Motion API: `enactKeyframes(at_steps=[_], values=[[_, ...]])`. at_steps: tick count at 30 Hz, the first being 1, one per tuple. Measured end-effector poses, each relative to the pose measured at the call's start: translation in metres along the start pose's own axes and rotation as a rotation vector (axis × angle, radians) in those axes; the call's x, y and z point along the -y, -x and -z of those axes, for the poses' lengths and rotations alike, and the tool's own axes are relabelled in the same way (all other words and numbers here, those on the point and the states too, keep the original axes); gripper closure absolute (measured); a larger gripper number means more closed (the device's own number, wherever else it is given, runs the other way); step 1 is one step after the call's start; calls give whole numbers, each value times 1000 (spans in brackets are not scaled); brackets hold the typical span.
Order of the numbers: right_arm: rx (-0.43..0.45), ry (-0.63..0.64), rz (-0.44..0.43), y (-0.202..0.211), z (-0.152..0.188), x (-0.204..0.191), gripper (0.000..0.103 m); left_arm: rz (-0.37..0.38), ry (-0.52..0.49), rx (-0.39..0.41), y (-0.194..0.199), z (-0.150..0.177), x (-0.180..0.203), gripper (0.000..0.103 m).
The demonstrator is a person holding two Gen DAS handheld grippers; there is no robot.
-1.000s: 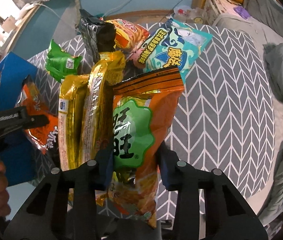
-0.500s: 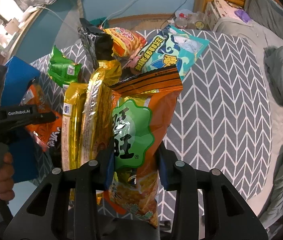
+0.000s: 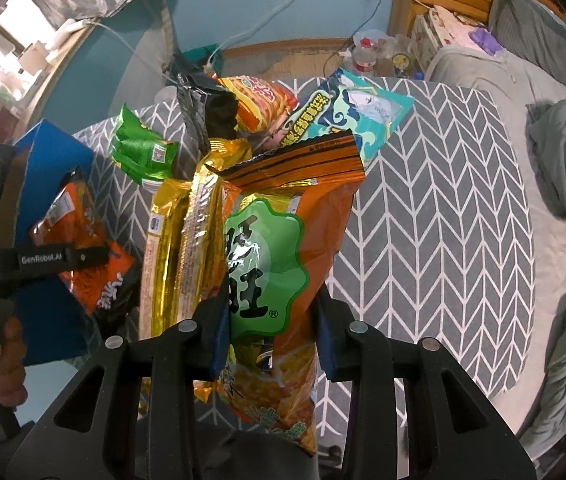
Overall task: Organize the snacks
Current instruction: 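Carry both bags over the cardboard box and open both grippers to drop them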
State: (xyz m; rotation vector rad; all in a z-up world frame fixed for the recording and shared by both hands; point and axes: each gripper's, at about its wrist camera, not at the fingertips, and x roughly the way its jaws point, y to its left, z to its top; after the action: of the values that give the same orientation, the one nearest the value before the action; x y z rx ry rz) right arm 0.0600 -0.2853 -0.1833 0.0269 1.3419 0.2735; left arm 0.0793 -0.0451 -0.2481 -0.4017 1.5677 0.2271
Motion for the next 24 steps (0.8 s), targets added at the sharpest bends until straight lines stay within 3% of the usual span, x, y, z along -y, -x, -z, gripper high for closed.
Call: enactKeyframes(at_steps=[18, 24], values=[[35, 28, -30, 26, -3, -21, 71, 6, -218, 141, 72, 33, 16, 53], [54, 56, -65, 38, -9, -39, 71, 33, -235, 165, 93, 42, 16, 53]])
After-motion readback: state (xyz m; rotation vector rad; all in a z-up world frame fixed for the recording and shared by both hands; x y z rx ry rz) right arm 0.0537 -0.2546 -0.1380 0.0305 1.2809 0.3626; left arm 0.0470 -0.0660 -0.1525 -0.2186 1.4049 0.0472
